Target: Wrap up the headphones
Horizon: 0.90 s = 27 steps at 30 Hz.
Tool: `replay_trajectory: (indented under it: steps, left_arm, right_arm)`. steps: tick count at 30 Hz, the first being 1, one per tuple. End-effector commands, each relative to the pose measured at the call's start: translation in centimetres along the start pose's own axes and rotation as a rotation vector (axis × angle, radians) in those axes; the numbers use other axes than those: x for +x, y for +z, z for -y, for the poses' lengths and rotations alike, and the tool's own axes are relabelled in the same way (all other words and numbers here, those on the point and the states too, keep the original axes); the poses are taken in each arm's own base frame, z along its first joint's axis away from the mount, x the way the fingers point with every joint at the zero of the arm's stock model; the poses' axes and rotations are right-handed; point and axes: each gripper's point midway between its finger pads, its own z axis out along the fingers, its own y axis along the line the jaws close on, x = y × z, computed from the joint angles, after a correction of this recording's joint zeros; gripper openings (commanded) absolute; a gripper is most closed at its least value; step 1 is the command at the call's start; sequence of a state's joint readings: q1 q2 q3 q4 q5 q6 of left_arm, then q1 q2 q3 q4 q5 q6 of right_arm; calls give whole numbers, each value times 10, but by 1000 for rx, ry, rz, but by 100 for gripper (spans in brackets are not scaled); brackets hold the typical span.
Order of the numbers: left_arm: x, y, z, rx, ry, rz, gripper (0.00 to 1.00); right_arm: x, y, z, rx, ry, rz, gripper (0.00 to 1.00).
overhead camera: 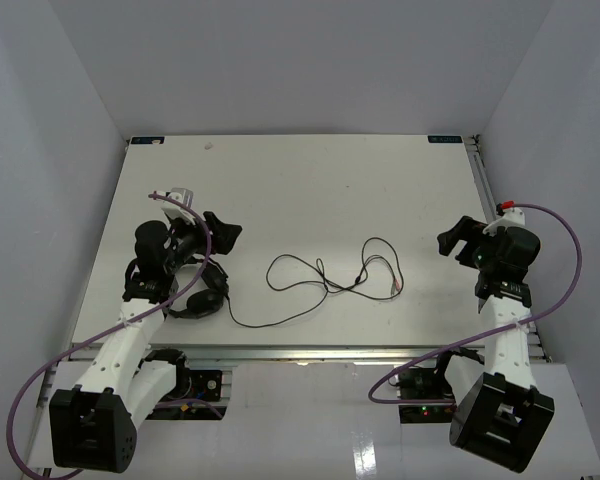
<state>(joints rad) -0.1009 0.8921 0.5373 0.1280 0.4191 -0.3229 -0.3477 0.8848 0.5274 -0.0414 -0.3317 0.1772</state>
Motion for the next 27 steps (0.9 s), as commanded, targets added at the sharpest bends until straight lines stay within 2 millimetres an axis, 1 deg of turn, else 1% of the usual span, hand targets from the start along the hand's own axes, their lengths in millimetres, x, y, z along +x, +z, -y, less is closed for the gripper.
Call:
replay_trajectory:
  steps: [1, 2, 4, 6, 7, 9, 11, 14, 15, 16, 18, 20, 23, 25, 27]
  left_arm:
    - [-10, -3, 7, 16, 24, 28, 98]
    - [-9, -2, 7, 15, 25, 27, 98]
    - [-9, -2, 7, 13, 25, 26, 98]
    - [-8, -2, 5, -1, 27, 23, 98]
    - [-7, -2, 2, -16, 30, 20, 98]
    - [-1, -2, -3, -54, 31, -1, 98]
    - [1, -4, -13, -125, 12, -18, 98]
    - [15, -13, -29, -244, -43, -105, 98]
    - [21, -19, -34, -288, -59, -148, 98]
    - [13, -20, -37, -314, -57, -132, 98]
    - [3, -32, -52, -446, -55, -144, 98]
    - [-4, -45, -68, -569, -31, -164, 98]
    - [-8, -63, -93, -736, 36, -211, 98]
    - [-11, -75, -110, -840, 114, -246, 98]
    - [3, -77, -121, -877, 153, -321, 98]
  right_arm:
    - [-27, -2, -12, -58, -44, 70, 90]
    - [-25, -3, -14, -76, -58, 66, 90]
    - [-15, -3, -21, -133, -94, 47, 90]
    - [1, -4, -33, -246, -200, 25, 90]
    - [8, -6, -43, -330, -269, 19, 90]
    - [24, -13, -57, -449, -330, -22, 90]
    - [34, -21, -73, -567, -396, -56, 90]
    - [41, -27, -89, -665, -468, -117, 90]
    - [45, -30, -95, -703, -497, -138, 90]
    - [49, -29, -98, -732, -525, -142, 90]
    - [63, -45, -115, -883, -551, -174, 90]
    - [68, -56, -127, -996, -543, -153, 90]
    - [67, -62, -134, -1039, -545, -128, 90]
    - [68, -65, -135, -1050, -571, -103, 90]
    - [68, -71, -137, -1060, -588, -78, 90]
